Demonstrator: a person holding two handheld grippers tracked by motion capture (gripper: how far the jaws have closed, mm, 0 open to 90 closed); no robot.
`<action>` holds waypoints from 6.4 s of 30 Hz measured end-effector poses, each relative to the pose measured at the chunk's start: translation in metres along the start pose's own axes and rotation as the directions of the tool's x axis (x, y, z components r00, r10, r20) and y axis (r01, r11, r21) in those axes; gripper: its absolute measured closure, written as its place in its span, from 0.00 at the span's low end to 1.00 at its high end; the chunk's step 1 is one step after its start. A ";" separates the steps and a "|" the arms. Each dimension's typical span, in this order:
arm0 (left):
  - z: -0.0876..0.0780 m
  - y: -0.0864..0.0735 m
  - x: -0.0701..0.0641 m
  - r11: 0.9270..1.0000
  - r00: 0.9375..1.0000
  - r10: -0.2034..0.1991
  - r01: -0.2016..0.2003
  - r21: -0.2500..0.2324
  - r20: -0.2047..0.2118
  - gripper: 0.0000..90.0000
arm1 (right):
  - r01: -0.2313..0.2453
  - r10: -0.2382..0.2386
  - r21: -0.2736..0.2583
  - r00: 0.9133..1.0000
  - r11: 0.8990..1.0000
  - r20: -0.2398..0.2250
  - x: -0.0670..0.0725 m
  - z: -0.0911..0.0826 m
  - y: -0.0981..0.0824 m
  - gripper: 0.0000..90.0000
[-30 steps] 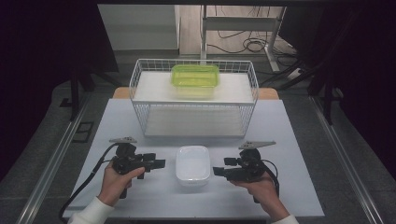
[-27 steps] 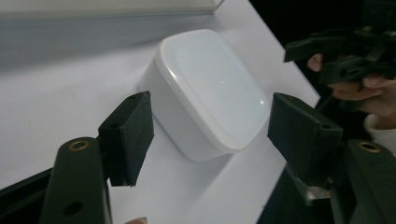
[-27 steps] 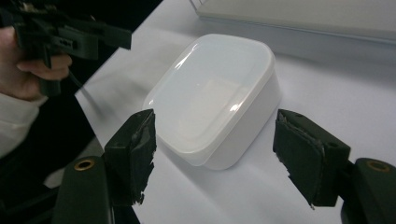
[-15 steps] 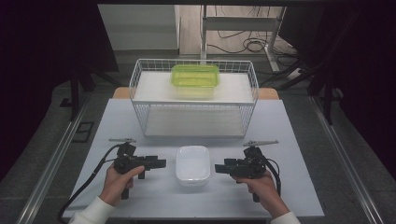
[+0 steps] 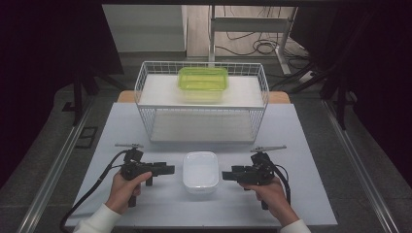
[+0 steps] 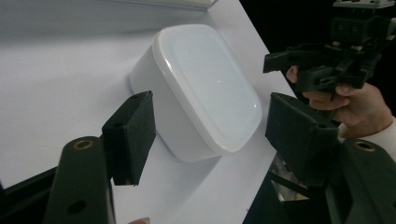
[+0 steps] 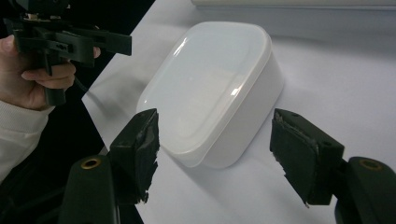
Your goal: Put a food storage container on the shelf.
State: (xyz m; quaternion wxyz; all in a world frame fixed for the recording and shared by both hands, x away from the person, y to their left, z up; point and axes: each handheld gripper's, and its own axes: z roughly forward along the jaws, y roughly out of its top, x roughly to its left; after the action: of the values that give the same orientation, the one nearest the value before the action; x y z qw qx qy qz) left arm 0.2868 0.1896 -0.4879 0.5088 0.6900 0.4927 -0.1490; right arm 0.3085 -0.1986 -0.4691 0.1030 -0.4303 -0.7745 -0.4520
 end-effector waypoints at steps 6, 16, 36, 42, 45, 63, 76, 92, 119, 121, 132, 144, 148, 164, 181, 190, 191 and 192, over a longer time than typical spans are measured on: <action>0.010 0.001 0.006 0.999 0.999 -0.037 0.037 0.017 0.032 0.40 | -0.016 0.016 0.018 1.000 1.000 -0.003 -0.002 0.013 0.002 0.38; 0.021 0.003 0.017 0.996 0.997 -0.072 0.070 0.055 0.039 0.41 | -0.048 0.049 0.044 0.999 0.998 -0.010 -0.007 0.033 0.007 0.40; 0.039 0.000 0.027 0.980 0.978 -0.184 0.174 0.100 0.099 0.59 | -0.118 0.120 0.041 0.991 0.992 -0.060 -0.016 0.037 0.008 0.53; 0.042 0.000 0.030 0.976 0.972 -0.202 0.189 0.106 0.123 0.67 | -0.136 0.140 0.043 0.987 0.990 -0.081 -0.019 0.038 0.008 0.58; 0.044 -0.001 0.031 0.973 0.968 -0.215 0.202 0.112 0.129 0.73 | -0.155 0.160 0.052 0.983 0.986 -0.092 -0.020 0.038 0.007 0.60; 0.044 -0.002 0.032 0.970 0.963 -0.226 0.209 0.124 0.149 0.82 | -0.248 0.255 0.066 0.957 0.967 -0.137 -0.030 0.040 0.003 0.77; 0.040 -0.003 0.030 0.973 0.961 -0.222 0.207 0.105 0.163 0.86 | -0.267 0.273 0.058 0.950 0.962 -0.154 -0.029 0.036 0.002 0.82; 0.036 -0.002 0.027 0.978 0.969 -0.198 0.186 0.090 0.145 0.89 | -0.270 0.274 0.050 0.942 0.962 -0.193 -0.027 0.034 0.003 0.87; 0.028 0.003 0.018 0.985 0.974 -0.163 0.153 0.077 0.154 0.90 | -0.242 0.244 0.032 0.947 0.970 -0.210 -0.021 0.027 0.008 0.89; 0.028 0.004 0.017 0.986 0.976 -0.158 0.148 0.076 0.152 0.90 | -0.243 0.245 0.034 0.946 0.969 -0.210 -0.020 0.026 0.008 0.89; 0.025 0.017 0.006 0.990 0.978 -0.133 0.125 0.058 0.163 0.90 | -0.211 0.208 0.006 0.956 0.977 -0.205 -0.016 0.016 0.018 0.89; 0.006 0.045 -0.013 0.997 0.984 -0.077 0.074 0.024 0.162 0.90 | -0.158 0.147 -0.038 0.968 0.987 -0.202 0.004 0.001 0.047 0.89; -0.001 0.055 -0.018 0.998 0.986 -0.055 0.053 0.016 0.156 0.90 | -0.136 0.124 -0.050 0.972 0.989 -0.198 0.011 -0.004 0.060 0.89; -0.018 0.087 -0.040 1.000 0.986 0.000 0.005 -0.026 0.164 0.90 | -0.074 0.056 -0.094 0.981 0.993 -0.185 0.031 -0.023 0.095 0.88; -0.035 0.129 -0.069 0.997 0.985 0.068 -0.060 -0.054 0.162 0.91 | -0.041 0.014 -0.149 0.984 0.988 -0.177 0.042 -0.043 0.129 0.88; -0.045 0.156 -0.086 0.992 0.982 0.110 -0.099 -0.076 0.156 0.91 | -0.007 -0.027 -0.193 0.985 0.981 -0.172 0.054 -0.060 0.153 0.88; -0.046 0.159 -0.087 0.992 0.981 0.113 -0.102 -0.077 0.155 0.91 | -0.002 -0.033 -0.197 0.984 0.980 -0.174 0.055 -0.061 0.155 0.88; -0.047 0.161 -0.089 0.991 0.982 0.116 -0.104 -0.079 0.151 0.91 | 0.002 -0.036 -0.198 0.985 0.980 -0.169 0.056 -0.062 0.157 0.88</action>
State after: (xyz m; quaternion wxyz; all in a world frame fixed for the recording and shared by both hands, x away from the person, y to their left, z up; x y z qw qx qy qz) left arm 0.3652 0.1826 -0.3147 0.5773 0.6840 0.4176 -0.1565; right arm 0.3795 -0.1811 -0.3068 0.1219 -0.3903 -0.7183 -0.5629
